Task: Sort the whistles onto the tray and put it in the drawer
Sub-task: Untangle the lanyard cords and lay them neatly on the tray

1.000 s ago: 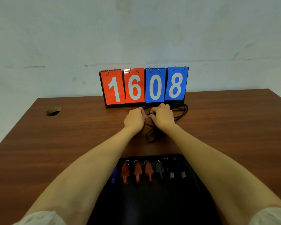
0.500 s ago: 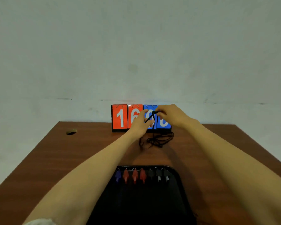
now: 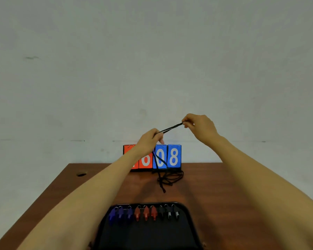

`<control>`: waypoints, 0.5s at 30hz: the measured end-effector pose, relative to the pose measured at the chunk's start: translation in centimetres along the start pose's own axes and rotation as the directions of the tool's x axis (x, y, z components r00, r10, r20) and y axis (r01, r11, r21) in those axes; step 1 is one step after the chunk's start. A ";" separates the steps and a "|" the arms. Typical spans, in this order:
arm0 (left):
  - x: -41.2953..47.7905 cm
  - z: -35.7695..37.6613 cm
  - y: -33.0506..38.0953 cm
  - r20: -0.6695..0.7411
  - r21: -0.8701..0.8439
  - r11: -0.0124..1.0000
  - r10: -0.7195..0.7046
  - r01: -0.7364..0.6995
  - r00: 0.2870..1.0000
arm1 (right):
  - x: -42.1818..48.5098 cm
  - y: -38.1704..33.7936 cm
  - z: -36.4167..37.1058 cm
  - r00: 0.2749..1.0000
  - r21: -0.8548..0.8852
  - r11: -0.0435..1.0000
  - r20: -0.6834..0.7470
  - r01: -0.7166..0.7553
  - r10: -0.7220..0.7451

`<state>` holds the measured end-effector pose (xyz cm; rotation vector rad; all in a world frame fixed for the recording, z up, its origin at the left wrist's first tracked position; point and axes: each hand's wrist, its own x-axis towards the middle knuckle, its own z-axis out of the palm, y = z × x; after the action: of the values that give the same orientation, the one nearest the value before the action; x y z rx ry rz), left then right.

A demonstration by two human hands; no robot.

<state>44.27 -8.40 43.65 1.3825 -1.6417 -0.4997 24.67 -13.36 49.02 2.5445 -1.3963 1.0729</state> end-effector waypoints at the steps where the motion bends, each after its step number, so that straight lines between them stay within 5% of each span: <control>1: -0.4 -0.9 0.5 0.017 0.006 1.000 0.012 -0.013 1.000 | -0.2 -0.2 -0.4 0.999 0.012 1.000 -0.034 -0.009 0.009; 5: -2.6 -3.9 1.3 0.018 0.158 0.985 0.065 -0.067 0.998 | -1.5 -0.5 -1.3 0.997 0.005 1.000 -0.065 -0.029 0.029; 15: -7.6 -8.1 -3.5 0.003 0.411 0.910 -0.065 0.058 0.998 | -5.0 0.5 -1.1 0.986 0.050 0.987 -0.055 -0.152 0.155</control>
<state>52.65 -0.42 42.20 1.7442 -1.7888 -0.2029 21.88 -9.62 46.75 2.4479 -1.5925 1.2056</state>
